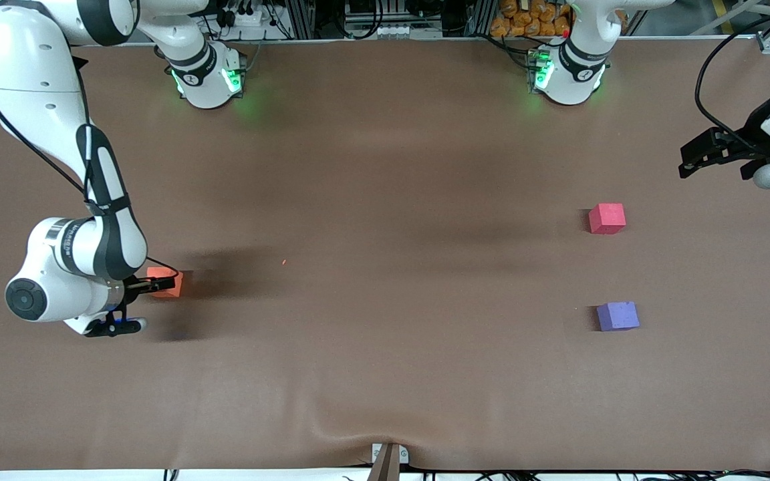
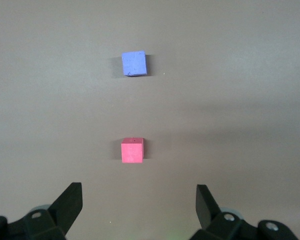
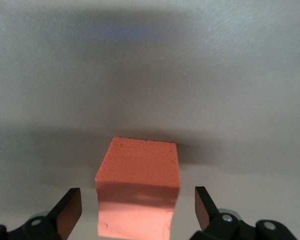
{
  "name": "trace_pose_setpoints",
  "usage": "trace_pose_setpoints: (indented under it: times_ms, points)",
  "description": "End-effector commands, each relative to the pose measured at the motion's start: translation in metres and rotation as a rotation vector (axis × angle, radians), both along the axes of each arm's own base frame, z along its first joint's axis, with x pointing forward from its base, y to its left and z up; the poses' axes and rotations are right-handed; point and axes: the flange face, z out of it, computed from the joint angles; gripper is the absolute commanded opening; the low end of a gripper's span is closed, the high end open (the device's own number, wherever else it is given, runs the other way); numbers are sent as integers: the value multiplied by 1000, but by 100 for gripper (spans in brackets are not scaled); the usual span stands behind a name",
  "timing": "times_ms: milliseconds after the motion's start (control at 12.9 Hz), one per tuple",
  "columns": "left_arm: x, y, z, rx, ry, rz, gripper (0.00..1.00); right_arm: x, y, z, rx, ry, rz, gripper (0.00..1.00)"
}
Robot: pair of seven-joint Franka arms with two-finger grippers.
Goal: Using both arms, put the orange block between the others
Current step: 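Reach the right gripper down to the orange cube and grasp it, then carry the orange cube toward mid-table while the left gripper reaches over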
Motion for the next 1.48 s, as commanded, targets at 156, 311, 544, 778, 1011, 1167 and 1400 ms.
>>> trace_pose_setpoints:
  times_ms: [156, 311, 544, 778, 1011, 1167, 1400]
  points:
    - [3, 1, 4, -8, -2, 9, 100, -4, -3, -5, 30, -8, -24, 98]
    - [3, 1, 4, -8, -2, 7, 100, -4, -4, -4, 30, -9, -25, 76]
    - [3, 2, 4, -8, -2, 10, 100, -4, -5, -3, 28, -11, -25, 46]
    - [3, 3, 4, -8, -2, 9, 100, 9, 4, 23, 30, -61, -14, 40]
    - [3, 3, 4, -8, -2, 10, 100, 22, 70, 92, 24, -161, -42, 39]
    - [3, 3, 4, -9, -2, 10, 100, 13, 167, 120, 12, -191, -60, 39]
    - [3, 1, 4, -9, -2, 5, 100, -23, 308, 129, 12, -173, -213, 40]
